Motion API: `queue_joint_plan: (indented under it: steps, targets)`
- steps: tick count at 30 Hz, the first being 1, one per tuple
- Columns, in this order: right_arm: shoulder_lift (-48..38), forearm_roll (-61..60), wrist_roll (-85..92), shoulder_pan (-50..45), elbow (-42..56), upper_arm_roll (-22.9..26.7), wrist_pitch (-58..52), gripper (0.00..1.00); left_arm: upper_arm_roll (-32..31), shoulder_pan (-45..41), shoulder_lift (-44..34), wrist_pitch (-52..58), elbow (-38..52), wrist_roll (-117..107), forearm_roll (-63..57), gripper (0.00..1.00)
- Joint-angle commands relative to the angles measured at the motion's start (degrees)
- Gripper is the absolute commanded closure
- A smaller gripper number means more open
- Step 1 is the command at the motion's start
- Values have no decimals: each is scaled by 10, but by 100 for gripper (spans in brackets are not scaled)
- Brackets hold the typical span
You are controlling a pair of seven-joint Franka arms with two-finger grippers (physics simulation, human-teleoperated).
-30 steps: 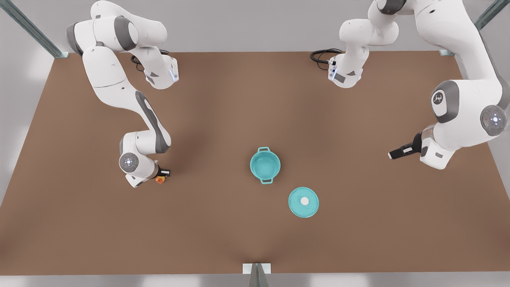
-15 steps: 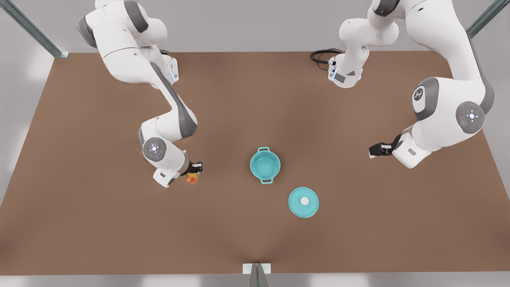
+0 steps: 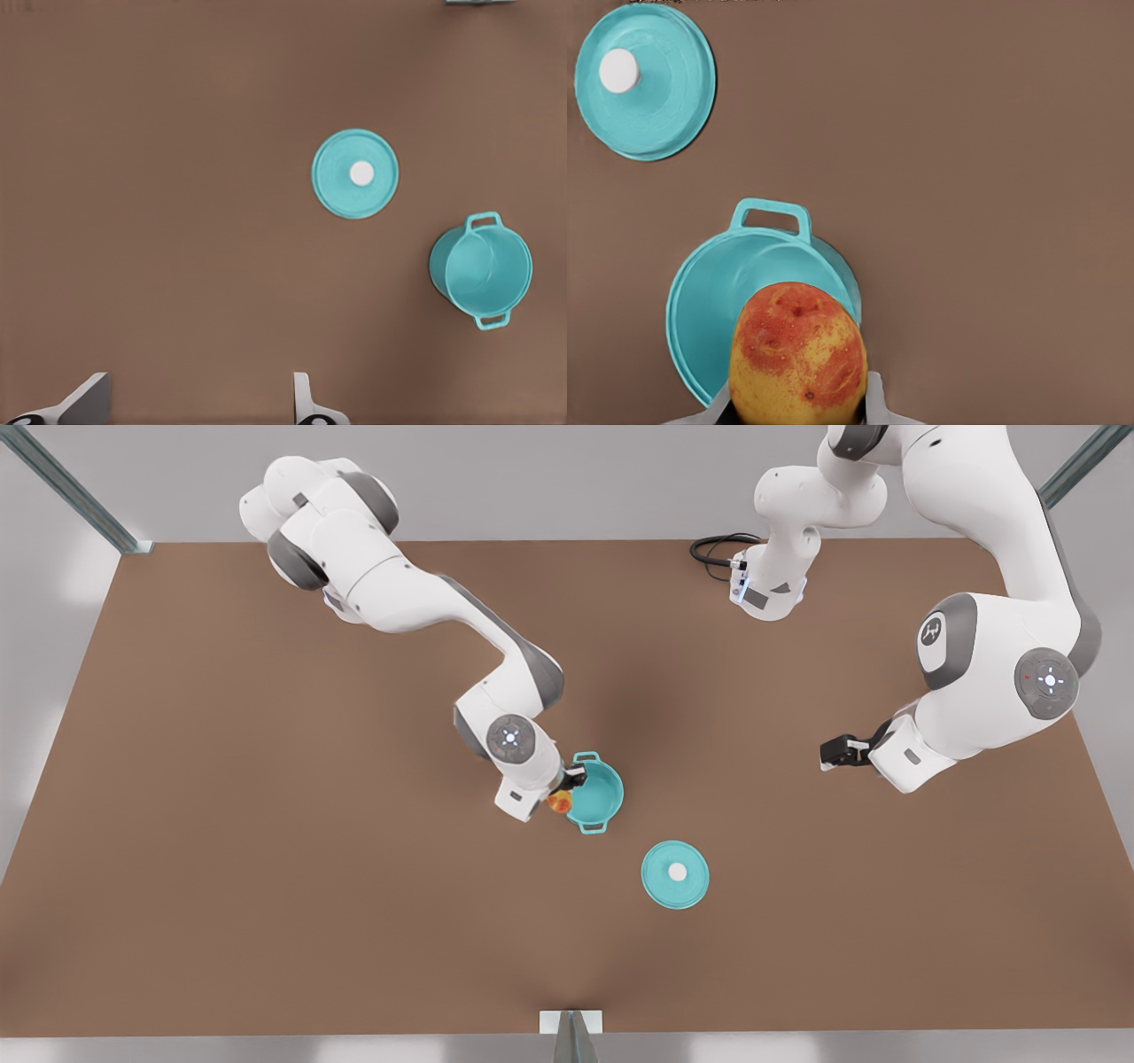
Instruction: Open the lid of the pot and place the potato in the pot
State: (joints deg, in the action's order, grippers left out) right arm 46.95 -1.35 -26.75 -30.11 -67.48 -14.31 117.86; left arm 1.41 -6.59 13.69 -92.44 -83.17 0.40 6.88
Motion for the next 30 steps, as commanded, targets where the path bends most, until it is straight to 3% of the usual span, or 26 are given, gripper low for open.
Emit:
queue_joint_plan:
  steps: [1, 3, 13, 15, 18, 19, 22, 23, 25, 27, 30]
  targets:
    - [25, 5, -150, -11, 25, -5, 82, 53, 0, 0, -1, 2, 0, 38, 1, 0]
    - [45, 5, -165, -27, 31, -5, 126, 53, 0, 0, -1, 2, 0, 38, 1, 0]
    - [46, 3, -176, -38, -33, -7, 127, 50, -2, 0, 0, 2, -1, 39, 1, 0]
    - [46, 6, -175, -38, -33, -7, 127, 1, -2, 0, 0, 2, -1, 39, 1, 0]
    - [44, 7, -175, -36, -32, -6, 124, 0, -2, 0, -1, 2, 0, 39, 1, 0]
    - [3, 7, -171, -2, -32, -3, 71, 0, -2, 0, -1, 2, 0, 39, 1, 0]
    - [-123, 10, 86, 238, -26, -2, -208, 0, -2, 0, -1, 2, 0, 39, 1, 0]
    - [-145, 10, 139, 270, -27, -2, -254, 0, -2, 0, -1, 2, 0, 39, 1, 0]
    - [-175, 32, 156, 291, -54, 53, -367, 0, -2, 0, 0, 2, 0, 40, -3, 0]
    - [-267, 42, 209, 323, -225, 60, -266, 0, -2, 0, 0, 2, 0, 39, -4, 0]
    - [-369, 51, 230, 335, -393, 88, -192, 0, -3, 0, 0, 2, 0, 39, -4, 0]
